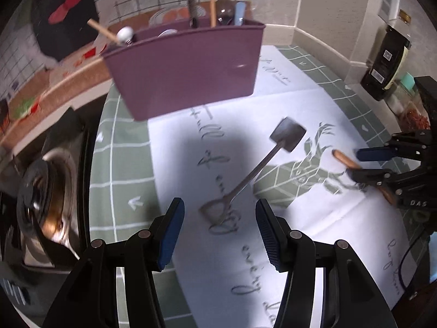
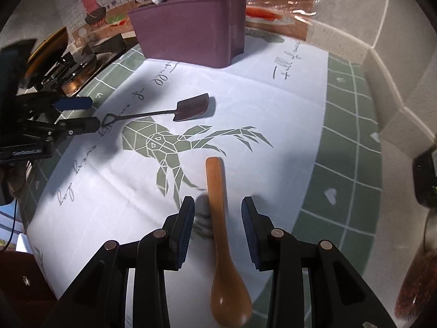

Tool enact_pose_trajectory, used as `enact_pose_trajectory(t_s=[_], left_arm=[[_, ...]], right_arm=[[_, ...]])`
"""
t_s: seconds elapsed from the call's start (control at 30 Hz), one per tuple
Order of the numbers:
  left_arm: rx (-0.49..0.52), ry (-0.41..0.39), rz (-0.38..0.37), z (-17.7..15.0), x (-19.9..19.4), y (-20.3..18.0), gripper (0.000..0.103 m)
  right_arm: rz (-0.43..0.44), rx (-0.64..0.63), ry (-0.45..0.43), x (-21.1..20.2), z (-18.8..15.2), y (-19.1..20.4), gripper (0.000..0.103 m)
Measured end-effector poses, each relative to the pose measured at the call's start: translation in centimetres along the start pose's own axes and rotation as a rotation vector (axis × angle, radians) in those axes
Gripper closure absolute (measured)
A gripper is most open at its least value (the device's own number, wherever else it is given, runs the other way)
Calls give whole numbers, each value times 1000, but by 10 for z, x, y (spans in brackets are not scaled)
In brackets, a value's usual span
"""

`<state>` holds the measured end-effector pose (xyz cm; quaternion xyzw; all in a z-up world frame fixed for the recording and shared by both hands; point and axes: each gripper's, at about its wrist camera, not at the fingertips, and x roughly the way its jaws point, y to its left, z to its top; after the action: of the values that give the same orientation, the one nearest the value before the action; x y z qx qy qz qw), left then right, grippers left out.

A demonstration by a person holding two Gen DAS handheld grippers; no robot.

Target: Organize utensils

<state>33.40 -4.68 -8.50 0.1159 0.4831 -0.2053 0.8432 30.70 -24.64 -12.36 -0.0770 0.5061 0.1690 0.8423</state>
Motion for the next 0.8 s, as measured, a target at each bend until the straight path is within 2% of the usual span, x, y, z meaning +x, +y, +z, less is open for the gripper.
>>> enact_pose_trajectory(t_s=[0.1, 0.17, 0.27, 0.37, 0.47, 0.53, 0.8], left_arm=[[20, 2, -8, 8, 2, -7, 48], [37, 4, -12, 13, 4, -13, 48], [56, 9, -29, 20, 8, -19, 48], [80, 11, -105, 30, 15, -24, 48], [171, 22, -204, 46, 26, -37, 48], [249, 44, -232, 58, 37, -49, 48], [394, 141, -178, 83, 71, -79, 48]], right_arm=[[-21, -16, -6, 2, 2, 1, 75], [-53, -17, -11, 2, 2, -3, 91], [-42, 36, -18, -1, 1, -21, 92], [-54, 94, -27, -6, -5, -40, 92], [-44, 161, -37, -11, -12, -59, 92], [-35, 197, -50, -14, -17, -65, 92], [-41, 258, -80, -20, -28, -64, 92]])
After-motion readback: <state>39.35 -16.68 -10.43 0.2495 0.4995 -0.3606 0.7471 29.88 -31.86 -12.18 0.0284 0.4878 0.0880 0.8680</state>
